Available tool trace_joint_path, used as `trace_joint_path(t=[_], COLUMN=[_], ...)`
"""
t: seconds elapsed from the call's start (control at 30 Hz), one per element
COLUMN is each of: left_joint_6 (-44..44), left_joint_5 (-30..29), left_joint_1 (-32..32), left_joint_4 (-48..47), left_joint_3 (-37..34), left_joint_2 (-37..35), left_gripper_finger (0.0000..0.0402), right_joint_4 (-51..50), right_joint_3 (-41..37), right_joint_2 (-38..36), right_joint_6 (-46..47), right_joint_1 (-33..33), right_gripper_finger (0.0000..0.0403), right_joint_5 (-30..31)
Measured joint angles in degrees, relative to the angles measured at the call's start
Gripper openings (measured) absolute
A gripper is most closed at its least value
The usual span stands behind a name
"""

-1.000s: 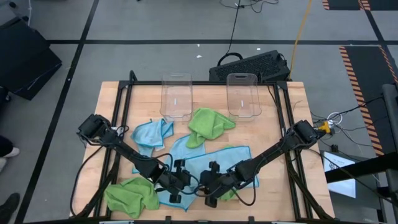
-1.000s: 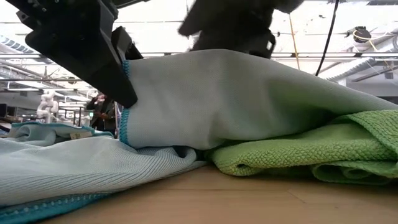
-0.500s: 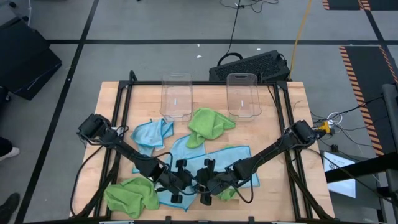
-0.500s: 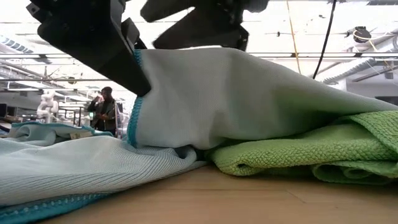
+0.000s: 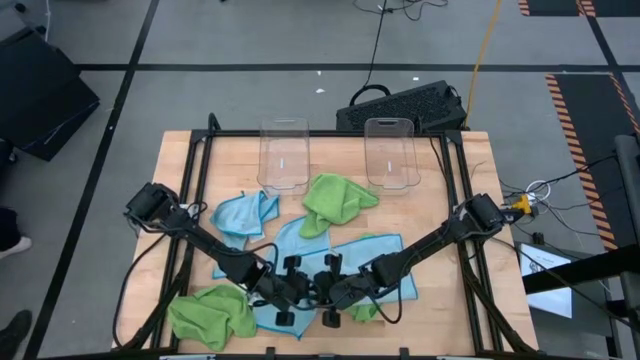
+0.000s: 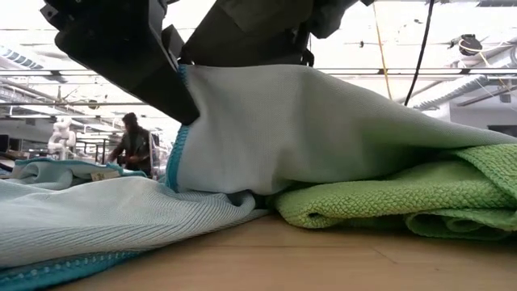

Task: Fold microfiber towels
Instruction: Fold the right blue microfiber towel

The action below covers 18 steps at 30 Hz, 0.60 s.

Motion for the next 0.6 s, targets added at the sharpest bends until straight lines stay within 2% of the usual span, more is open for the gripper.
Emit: trace_joint_path(t=[0.37, 0.6], left_joint_6=[0.02, 0.02], left_joint_5=[0.02, 0.07], left_joint_1=[0.0, 0.29], left_joint_4=[-0.02, -0.04], left_joint_3=[0.0, 0.0], left_joint_2=[0.0, 0.0], left_gripper_finger=[0.0004, 0.0003], right_joint_4=[1.27, 1.49], right_joint_3=[-2.69, -2.69], right_joint_2=[0.0, 0.0], right_joint_6=[1.18, 1.25], right_joint_1=[-0.16, -0.34], right_gripper_finger=[0.0083, 0.006], right_joint_5=[-2.93, -2.99])
